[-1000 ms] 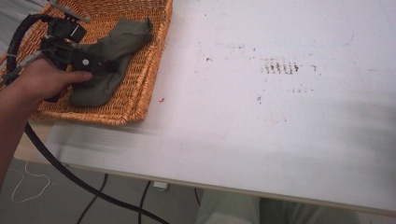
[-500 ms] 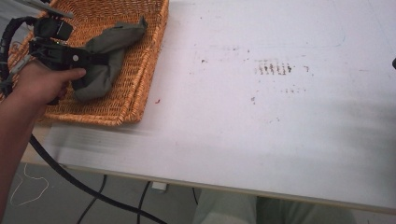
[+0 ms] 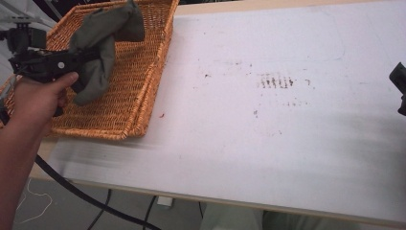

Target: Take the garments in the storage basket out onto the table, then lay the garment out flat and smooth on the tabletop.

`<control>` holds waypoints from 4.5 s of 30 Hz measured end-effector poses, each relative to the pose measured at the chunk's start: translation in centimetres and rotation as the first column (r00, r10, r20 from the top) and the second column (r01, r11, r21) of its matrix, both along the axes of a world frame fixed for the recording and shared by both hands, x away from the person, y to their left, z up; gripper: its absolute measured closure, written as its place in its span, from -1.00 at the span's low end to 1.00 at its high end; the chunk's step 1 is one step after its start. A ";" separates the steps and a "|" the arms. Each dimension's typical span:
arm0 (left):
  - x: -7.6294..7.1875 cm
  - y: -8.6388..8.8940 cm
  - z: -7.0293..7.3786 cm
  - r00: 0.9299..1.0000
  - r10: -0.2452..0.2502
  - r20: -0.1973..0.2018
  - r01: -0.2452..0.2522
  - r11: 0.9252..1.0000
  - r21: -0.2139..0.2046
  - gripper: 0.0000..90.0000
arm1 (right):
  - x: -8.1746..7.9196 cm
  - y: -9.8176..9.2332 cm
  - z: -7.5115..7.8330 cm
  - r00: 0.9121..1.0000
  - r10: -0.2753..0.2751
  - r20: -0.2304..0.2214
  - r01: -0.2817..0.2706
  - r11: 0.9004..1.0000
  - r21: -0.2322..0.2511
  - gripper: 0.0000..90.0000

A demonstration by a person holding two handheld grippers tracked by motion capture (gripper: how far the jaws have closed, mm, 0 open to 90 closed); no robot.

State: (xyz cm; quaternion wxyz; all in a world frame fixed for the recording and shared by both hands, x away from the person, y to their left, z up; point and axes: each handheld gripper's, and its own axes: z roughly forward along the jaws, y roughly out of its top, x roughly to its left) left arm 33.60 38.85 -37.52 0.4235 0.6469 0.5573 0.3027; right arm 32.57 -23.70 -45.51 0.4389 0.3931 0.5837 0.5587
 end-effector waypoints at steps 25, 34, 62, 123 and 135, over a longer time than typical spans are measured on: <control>-4.6 -3.1 3.5 0.904 -0.200 0.378 0.252 0.963 -0.093 0.57 | 0.0 0.0 0.0 1.000 0.002 -0.001 -0.002 1.000 0.000 -0.67; -4.2 -6.7 4.7 0.859 -0.330 0.391 0.380 0.923 -0.056 0.57 | 0.0 0.0 0.0 1.000 0.003 0.000 -0.003 1.000 0.003 -0.67; 0.0 -23.9 2.4 0.705 -0.616 0.351 0.668 0.743 -0.040 0.56 | 0.0 -0.1 0.0 1.000 0.004 0.000 -0.004 1.000 0.011 -0.68; 0.8 -24.0 -3.4 0.943 -0.304 0.136 0.324 0.932 -0.165 -0.65 | 0.1 1.1 0.4 0.990 0.109 -0.088 -0.108 0.994 0.017 -0.54; 1.7 -24.0 -4.0 0.945 -0.304 0.119 0.321 0.931 -0.172 -0.65 | 2.2 13.2 2.4 0.809 0.306 -0.502 -0.431 0.889 -0.153 0.93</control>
